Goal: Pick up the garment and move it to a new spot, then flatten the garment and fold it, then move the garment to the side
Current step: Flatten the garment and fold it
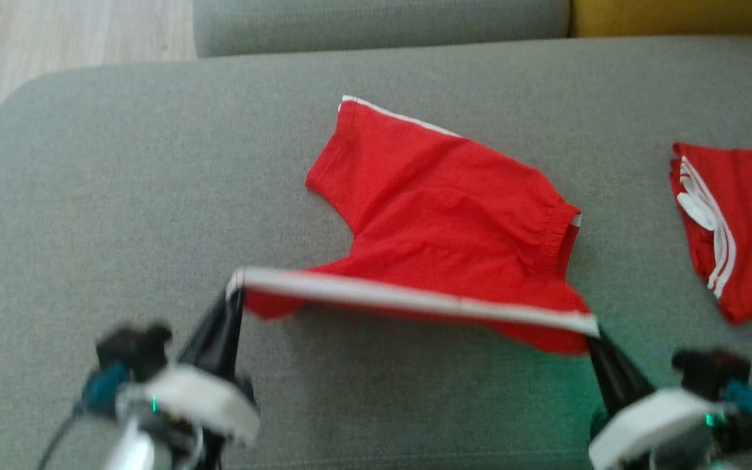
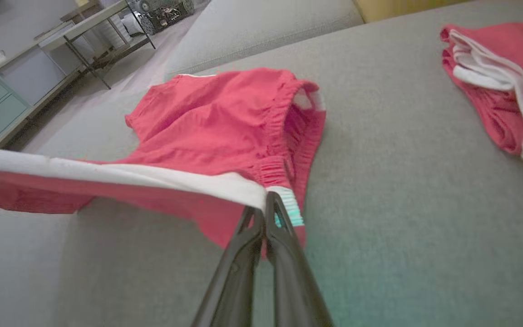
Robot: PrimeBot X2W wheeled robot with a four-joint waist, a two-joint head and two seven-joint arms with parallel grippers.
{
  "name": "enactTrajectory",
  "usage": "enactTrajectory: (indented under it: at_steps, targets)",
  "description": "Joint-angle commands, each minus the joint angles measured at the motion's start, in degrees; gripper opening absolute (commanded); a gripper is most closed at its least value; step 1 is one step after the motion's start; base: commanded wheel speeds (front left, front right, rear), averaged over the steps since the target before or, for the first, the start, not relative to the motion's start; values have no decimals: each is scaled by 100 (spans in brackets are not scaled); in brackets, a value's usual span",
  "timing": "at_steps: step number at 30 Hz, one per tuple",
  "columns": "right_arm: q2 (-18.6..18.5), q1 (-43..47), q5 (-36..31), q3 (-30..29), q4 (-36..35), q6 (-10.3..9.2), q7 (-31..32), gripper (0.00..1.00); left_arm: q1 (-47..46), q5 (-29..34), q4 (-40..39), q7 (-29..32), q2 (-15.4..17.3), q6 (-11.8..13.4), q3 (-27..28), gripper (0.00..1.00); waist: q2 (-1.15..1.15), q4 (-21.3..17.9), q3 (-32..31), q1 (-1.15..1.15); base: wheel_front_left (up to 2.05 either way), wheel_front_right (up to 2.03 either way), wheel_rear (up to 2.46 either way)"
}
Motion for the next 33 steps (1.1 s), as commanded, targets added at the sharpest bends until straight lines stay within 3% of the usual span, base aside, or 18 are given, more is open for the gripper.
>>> enactTrajectory:
  at_steps: [1, 11, 19, 26, 32, 33]
  targets:
    - [-73, -496, 24, 18, -109, -6, 49, 0, -678, -32, -50, -29, 94, -64, 298, 0, 0, 9, 141, 0, 0, 0, 0]
    - [-72, -2092, 176, 86, 618, -6, 90, 0, -3028, -120, 1448, 165, -2, -591, 200, 0, 0, -170, 940, 0, 0, 0, 0]
    - [-71, -3205, 506, 348, 1460, -6, 88, 0, -4836, -308, 3365, 409, 23, -962, 96, 0, 0, -608, 1415, 0, 0, 0, 0]
    - [-71, -3958, 818, 722, 2133, -6, -19, 0, -5869, -611, 4894, 487, 140, -1088, -26, 0, 0, -1090, 1669, 0, 0, 0, 0]
    - [-71, -4400, 1082, 1002, 2533, -6, -256, 0, -6464, -744, 5637, 275, 239, -1103, -303, 0, 0, -1347, 1861, 0, 0, 0, 0]
    - [-71, -4450, 1123, 1043, 2599, -6, -299, 18, -6518, -789, 5733, 264, 245, -1104, -368, 0, 0, -1368, 1876, 0, 0, 0, 0]
